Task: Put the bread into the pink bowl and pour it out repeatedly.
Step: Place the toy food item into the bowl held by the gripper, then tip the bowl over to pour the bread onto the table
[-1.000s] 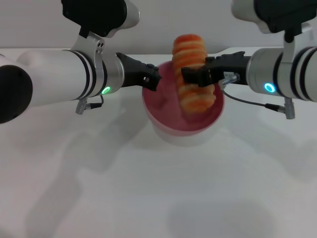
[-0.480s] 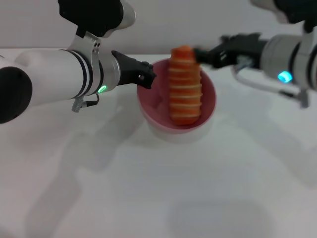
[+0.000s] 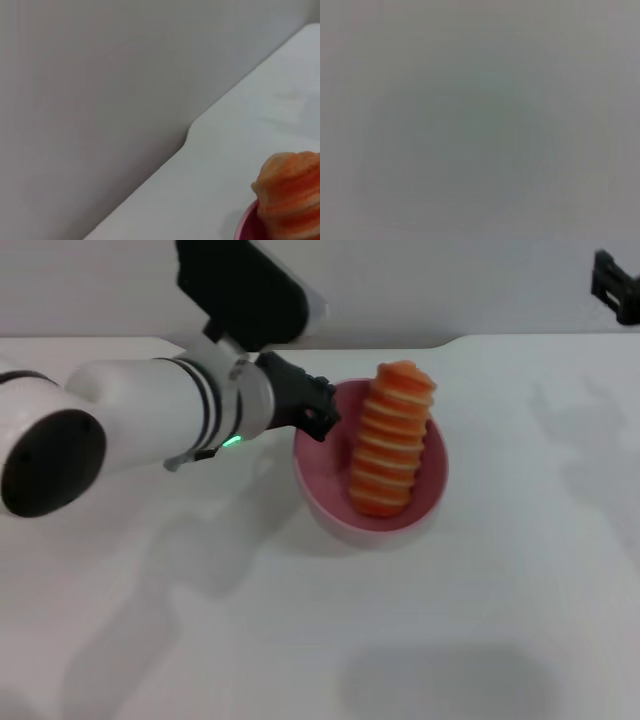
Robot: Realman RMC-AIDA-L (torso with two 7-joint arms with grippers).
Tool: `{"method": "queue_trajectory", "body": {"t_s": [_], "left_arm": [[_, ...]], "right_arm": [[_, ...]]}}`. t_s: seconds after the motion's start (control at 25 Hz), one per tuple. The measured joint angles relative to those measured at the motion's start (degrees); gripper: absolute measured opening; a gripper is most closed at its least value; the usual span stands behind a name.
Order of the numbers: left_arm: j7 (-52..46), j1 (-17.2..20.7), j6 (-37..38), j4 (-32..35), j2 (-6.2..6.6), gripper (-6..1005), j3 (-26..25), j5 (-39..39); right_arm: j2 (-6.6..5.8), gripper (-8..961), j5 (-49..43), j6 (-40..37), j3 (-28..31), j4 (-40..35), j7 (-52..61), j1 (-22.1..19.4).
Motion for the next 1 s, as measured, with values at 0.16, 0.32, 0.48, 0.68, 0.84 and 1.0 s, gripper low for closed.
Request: {"method": "queue_trajectory", "body": {"t_s": [0.16,0.32,0.48,0.68,0.84,1.0], "left_arm": [[0.0,-1.1,0.6,1.4,-0.04,31,3.4,4.6],[0.0,-1.5,0.0,4.1,-0.19,31,6.0,12.3],[0.0,-2.2,-1.4,5.9,-0.31,31,8.5,19.9],[-0.1,-3.7,-3.9,6.2,-0.51,31,11.4,27.8],[-0.6,-4.0,-4.2,6.3,-0.68,30,14.0,33.2],[-1.0,-4.2,-4.5,7.0,-0.76,30,16.3,37.6]], "right_arm": [[0.03,687,0.2,-0.2,-1.1,2.8,2.3,-1.2],[-0.13,687,0.3,-0.4,-2.5,4.9,4.4,-1.3],[-0.19,687,0.3,-0.6,-2.7,5.9,4.8,-1.4],[-0.25,687,0.3,-0.8,-2.9,6.8,5.0,-1.4],[-0.25,688,0.3,-0.8,-2.6,7.1,5.1,-1.7],[-0.26,688,0.3,-0.8,-2.4,7.6,5.5,-1.7]]}}
